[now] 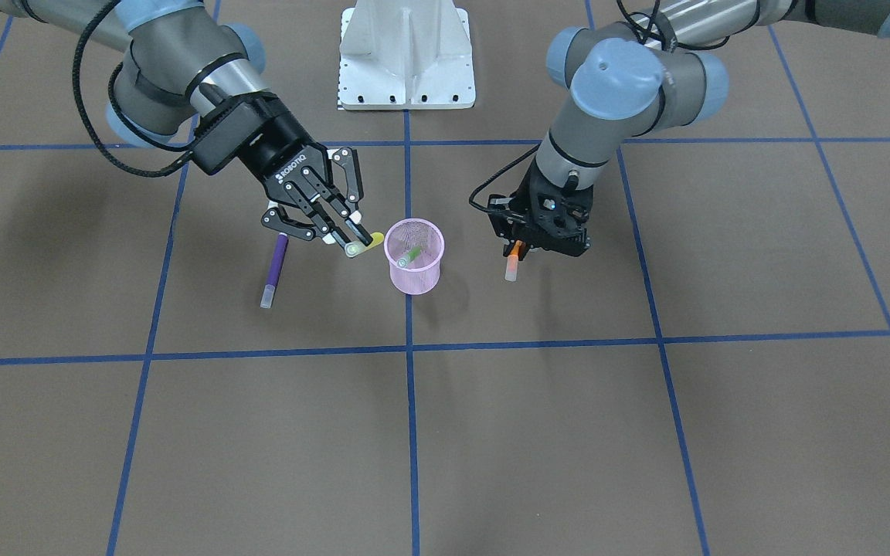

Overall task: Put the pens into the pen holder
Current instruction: 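Lift the orange marker while the right gripper drops yellow into cup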

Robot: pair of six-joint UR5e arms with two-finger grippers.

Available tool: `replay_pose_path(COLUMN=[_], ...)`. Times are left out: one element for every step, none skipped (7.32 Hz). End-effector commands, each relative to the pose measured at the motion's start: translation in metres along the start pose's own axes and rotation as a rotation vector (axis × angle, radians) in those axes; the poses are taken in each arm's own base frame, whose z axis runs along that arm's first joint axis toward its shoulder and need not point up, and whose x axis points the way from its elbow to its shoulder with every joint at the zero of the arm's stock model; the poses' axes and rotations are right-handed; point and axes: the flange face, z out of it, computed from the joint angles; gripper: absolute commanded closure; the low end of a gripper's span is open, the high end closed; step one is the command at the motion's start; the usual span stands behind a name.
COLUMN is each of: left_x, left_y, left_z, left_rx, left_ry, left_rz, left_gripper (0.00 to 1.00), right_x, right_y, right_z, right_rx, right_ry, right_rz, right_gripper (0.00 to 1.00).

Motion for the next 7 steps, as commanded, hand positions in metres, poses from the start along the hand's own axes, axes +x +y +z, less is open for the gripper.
replay_pose_path(left_x=[-0.025, -0.018, -0.026, -0.031, -0.031, -0.030, -0.032], left_y=[-0.030, -0.030, -0.039, -0.042, -0.042, -0.042, -0.042], left_z=[-0.054, -0.077, -0.097, -0.100, -0.101, -0.101, -0.100], left_rx=[0.050, 0.097, 0.128, 0.135, 0.135, 0.135, 0.133], left_ry=[0.037, 0.051, 0.053, 0.048, 0.048, 0.050, 0.048], left_rz=[0.008, 0.044, 0.036, 0.029, 0.032, 0.033, 0.032], left_gripper=[1.00, 1.00, 1.00, 1.00, 1.00, 1.00, 1.00], right_x=[-0.029, -0.037, -0.045, -0.050, -0.046, -0.040, -0.037], right_y=[0.037, 0.056, 0.079, 0.097, 0.101, 0.111, 0.116], right_z=[0.017, 0.026, 0.027, 0.028, 0.031, 0.038, 0.038], right_rx=[0.004, -0.015, -0.008, -0.019, -0.013, 0.001, 0.001], right_ry=[0.049, 0.053, 0.070, 0.074, 0.094, 0.129, 0.136], right_rz=[-0.044, -0.047, -0.052, -0.056, -0.077, -0.111, -0.115], right_gripper=[1.00, 1.00, 1.00, 1.00, 1.00, 1.00, 1.00])
